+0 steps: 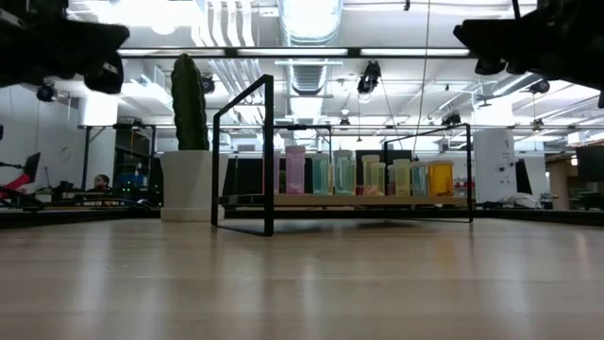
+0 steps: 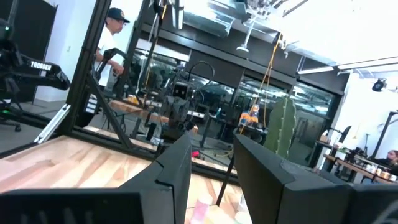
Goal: Pick and place medicine bottles onto shelf by color
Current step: Return to Home Position
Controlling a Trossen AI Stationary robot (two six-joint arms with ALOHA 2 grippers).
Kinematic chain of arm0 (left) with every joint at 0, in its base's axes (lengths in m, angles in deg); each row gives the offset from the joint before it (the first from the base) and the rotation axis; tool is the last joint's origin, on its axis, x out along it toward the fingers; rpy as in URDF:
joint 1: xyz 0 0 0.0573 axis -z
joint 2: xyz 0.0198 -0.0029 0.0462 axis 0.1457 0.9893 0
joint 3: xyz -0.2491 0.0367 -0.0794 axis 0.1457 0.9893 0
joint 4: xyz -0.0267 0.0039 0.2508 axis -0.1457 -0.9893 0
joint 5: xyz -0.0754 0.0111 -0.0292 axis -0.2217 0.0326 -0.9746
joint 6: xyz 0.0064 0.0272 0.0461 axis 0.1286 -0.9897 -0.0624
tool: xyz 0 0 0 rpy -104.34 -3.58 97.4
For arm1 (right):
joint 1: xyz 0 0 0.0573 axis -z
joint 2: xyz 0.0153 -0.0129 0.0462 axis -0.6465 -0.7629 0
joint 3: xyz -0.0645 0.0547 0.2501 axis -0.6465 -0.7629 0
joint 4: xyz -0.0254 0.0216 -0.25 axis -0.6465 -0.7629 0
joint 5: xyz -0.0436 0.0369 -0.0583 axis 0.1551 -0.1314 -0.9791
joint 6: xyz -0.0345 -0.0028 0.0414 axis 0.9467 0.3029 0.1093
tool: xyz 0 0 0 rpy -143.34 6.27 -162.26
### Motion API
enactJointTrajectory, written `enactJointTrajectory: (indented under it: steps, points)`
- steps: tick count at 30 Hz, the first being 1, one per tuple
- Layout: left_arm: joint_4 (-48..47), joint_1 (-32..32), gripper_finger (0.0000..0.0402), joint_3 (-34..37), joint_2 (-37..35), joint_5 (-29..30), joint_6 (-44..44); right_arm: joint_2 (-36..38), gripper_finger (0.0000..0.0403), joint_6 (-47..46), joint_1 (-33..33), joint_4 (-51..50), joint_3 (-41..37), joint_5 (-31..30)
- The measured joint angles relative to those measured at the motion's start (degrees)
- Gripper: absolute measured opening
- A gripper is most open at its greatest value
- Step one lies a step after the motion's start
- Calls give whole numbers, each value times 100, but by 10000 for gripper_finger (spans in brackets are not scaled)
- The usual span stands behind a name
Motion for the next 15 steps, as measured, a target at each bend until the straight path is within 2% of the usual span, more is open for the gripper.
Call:
enactJointTrajectory:
  steps: [15]
  points:
    - [184, 0, 0, 191, 67, -4, -12, 170, 111, -38, -2, -8, -48, 39]
